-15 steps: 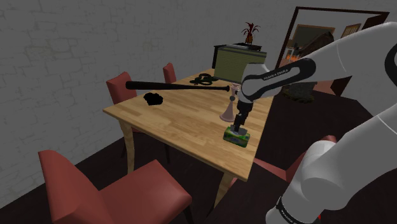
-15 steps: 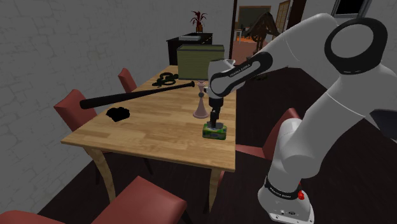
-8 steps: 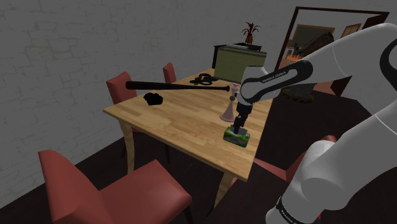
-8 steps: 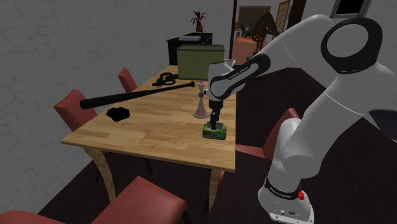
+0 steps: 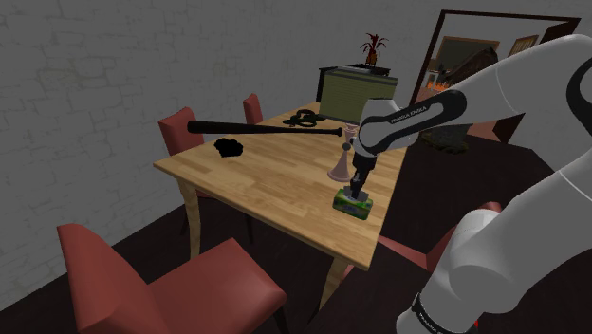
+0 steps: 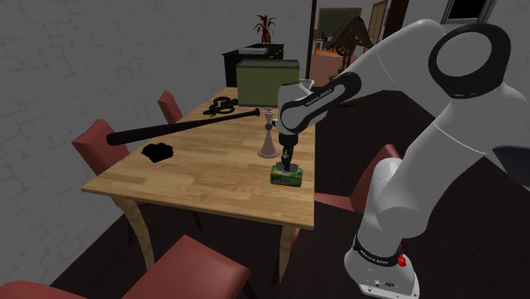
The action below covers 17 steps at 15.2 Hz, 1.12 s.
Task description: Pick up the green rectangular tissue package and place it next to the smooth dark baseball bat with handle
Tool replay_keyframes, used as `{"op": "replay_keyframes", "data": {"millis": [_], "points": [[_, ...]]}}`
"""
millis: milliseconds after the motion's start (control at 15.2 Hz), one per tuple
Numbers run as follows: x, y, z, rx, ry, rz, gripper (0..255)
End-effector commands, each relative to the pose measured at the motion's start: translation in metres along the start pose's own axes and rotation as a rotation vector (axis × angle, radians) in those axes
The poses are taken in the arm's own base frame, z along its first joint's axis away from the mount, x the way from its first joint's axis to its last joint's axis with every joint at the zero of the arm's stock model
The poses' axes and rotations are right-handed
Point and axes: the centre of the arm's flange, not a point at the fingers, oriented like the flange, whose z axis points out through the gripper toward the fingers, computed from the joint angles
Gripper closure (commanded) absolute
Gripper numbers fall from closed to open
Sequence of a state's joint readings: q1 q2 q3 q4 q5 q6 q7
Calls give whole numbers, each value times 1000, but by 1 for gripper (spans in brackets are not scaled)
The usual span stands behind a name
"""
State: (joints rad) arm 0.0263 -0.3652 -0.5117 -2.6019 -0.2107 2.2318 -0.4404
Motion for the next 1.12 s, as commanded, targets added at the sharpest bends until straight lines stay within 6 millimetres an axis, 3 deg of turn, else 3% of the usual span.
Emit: {"op": "replay_keyframes", "data": {"millis": [0,198,1056], "points": [[0,0,0,0,0,0,255],[0,0,0,0,0,0,255],[-2,-2,-68,0,0,0,255]]}}
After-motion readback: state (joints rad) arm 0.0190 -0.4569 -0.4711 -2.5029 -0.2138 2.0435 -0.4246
